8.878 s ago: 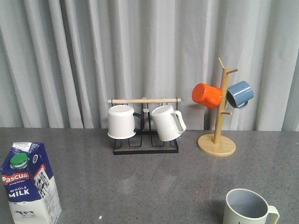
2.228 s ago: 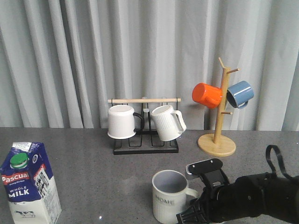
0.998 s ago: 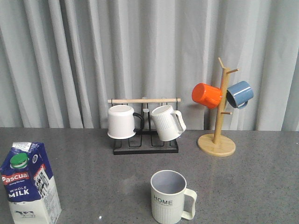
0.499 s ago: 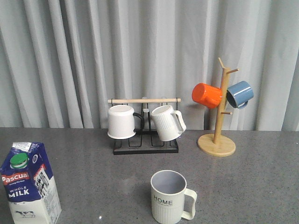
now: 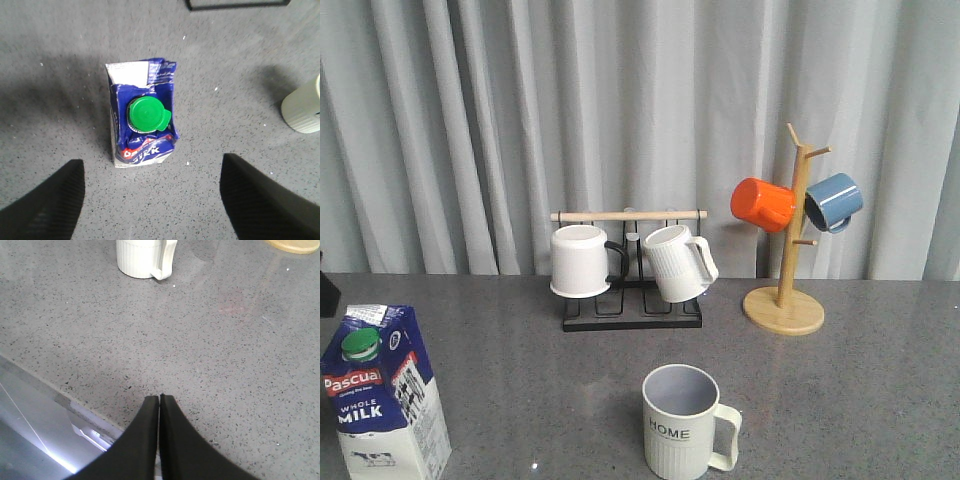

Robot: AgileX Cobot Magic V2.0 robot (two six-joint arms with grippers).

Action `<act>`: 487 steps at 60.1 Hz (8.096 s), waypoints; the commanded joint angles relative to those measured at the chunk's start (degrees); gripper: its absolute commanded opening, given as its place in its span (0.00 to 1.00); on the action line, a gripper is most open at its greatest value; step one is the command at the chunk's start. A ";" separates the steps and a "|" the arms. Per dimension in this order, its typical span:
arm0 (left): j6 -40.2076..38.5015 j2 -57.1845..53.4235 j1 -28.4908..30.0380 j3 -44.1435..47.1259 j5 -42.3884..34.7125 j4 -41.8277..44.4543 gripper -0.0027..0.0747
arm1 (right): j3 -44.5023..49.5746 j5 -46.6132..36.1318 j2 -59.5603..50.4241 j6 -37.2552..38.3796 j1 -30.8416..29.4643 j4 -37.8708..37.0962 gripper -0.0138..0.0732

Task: Place milk next to cup

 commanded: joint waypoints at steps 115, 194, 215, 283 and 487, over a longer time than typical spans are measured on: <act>9.53 16.80 -0.53 -1.82 -10.09 -34.05 0.11 | -1.47 -3.60 0.50 0.18 -0.14 -0.10 0.15; 2.78 27.46 -18.42 -17.11 -6.51 -11.17 0.02 | -1.47 -3.65 0.50 0.18 -0.14 0.21 0.15; 2.78 29.69 -18.42 -17.11 -3.72 -11.65 0.04 | -1.47 -3.65 0.50 0.18 -0.14 0.26 0.15; 3.34 28.26 -18.37 -17.11 -0.81 -16.16 0.74 | -1.47 -3.71 0.50 0.18 -0.14 0.27 0.15; -4.22 -74.32 -3.58 94.78 -79.19 8.14 0.03 | -1.47 -16.62 8.65 5.56 -0.14 -2.92 0.15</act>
